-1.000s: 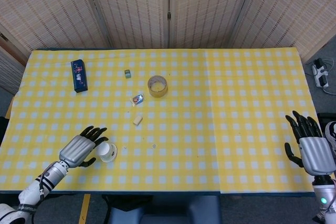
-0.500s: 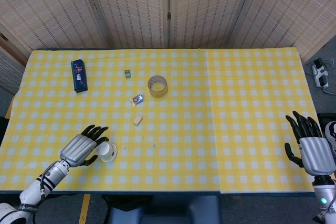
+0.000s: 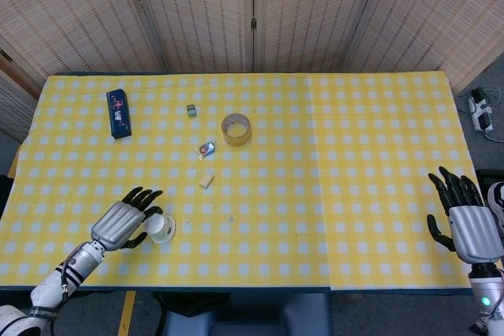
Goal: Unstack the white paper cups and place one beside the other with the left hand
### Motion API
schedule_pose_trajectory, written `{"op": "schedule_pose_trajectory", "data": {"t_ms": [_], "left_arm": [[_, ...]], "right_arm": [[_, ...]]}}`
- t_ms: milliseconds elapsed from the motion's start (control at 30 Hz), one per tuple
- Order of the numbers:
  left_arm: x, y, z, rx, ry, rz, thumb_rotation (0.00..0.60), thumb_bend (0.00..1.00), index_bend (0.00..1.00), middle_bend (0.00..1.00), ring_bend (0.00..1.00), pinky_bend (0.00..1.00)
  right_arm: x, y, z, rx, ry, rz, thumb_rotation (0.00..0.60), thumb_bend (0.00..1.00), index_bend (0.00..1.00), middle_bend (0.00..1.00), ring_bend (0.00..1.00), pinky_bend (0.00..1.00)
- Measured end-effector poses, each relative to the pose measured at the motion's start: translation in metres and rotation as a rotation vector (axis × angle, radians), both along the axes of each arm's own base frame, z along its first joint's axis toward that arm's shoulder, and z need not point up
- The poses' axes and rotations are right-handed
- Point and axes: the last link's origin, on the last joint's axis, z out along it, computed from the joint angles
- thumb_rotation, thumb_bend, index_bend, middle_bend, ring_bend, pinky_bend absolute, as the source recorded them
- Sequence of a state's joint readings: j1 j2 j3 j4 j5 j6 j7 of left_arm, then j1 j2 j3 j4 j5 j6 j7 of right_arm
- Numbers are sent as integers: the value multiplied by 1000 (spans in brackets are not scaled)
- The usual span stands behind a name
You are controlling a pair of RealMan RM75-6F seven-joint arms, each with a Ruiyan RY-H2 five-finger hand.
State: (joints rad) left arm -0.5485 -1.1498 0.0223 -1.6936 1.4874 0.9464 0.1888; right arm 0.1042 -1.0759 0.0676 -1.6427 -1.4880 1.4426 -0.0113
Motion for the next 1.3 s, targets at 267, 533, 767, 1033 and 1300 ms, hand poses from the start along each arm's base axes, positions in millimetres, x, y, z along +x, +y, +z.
{"op": "schedule_pose_trajectory", "data": {"t_ms": [267, 533, 767, 1033, 1300], "left_arm": [[1, 1, -1, 12, -14, -6, 600, 456, 331, 101, 53, 0], [3, 2, 3, 27, -31, -16, 600, 455, 341, 112, 61, 0], [9, 4, 15, 34, -70, -4, 600, 456, 341, 116, 62, 0], [16, 12, 31, 39, -152, 42, 600, 459, 346, 143, 86, 0], [17, 25, 51, 73, -189, 83, 600, 460, 347, 146, 92, 0]], "right_arm": [[0, -1, -1, 2, -1, -2, 600, 526, 0, 0, 55, 0], [0, -2, 0, 1, 1, -4, 600, 526, 0, 0, 54, 0], [1, -2, 1, -3, 0, -1, 600, 526, 0, 0, 53, 0], [-1, -2, 1, -3, -3, -4, 600, 526, 0, 0, 52, 0], [-3, -4, 1, -1, -6, -6, 600, 526, 0, 0, 51, 0]]}}
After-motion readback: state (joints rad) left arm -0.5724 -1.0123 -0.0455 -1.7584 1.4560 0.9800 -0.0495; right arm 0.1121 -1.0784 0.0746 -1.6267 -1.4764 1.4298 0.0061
